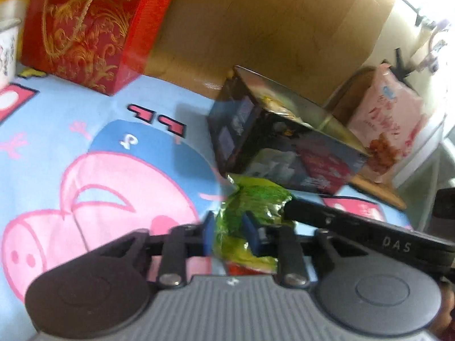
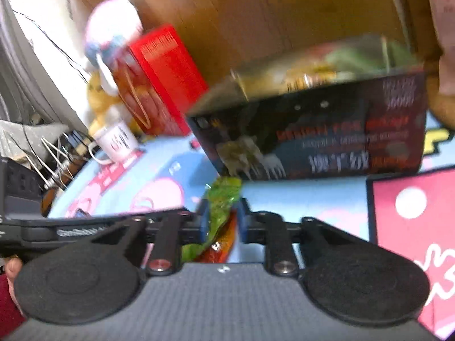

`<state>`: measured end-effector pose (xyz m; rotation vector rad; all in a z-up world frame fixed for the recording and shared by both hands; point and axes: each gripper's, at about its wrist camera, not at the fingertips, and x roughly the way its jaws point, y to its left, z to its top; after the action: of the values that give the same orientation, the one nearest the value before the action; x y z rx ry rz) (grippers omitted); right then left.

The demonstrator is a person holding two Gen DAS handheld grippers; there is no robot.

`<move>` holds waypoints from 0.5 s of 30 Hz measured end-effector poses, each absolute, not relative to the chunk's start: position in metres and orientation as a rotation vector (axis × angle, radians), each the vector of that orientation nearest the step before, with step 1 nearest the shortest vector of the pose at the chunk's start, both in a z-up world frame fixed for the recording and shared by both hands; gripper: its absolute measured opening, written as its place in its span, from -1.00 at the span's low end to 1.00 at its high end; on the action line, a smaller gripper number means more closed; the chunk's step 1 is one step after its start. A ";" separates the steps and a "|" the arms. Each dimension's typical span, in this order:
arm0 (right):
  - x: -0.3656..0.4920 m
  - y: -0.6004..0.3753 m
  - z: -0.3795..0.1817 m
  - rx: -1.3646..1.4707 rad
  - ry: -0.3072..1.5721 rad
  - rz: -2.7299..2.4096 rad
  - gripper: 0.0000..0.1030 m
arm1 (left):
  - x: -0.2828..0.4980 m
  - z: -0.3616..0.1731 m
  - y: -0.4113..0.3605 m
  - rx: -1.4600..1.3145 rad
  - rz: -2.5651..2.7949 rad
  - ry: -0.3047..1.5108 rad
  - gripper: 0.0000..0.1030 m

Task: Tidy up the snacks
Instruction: 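Grasp the green-and-red snack bag with the left tool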

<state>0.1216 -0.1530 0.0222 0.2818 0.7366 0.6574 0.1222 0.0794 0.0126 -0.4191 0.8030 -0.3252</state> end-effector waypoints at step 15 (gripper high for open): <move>0.095 -0.156 0.066 0.225 0.538 0.630 -0.92 | 0.121 0.043 0.068 -0.445 -0.440 0.715 -0.48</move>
<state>0.0949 -0.1555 0.0664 0.2250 0.5378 0.6299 0.1215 0.0680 0.0432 -0.4454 0.7148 -0.4402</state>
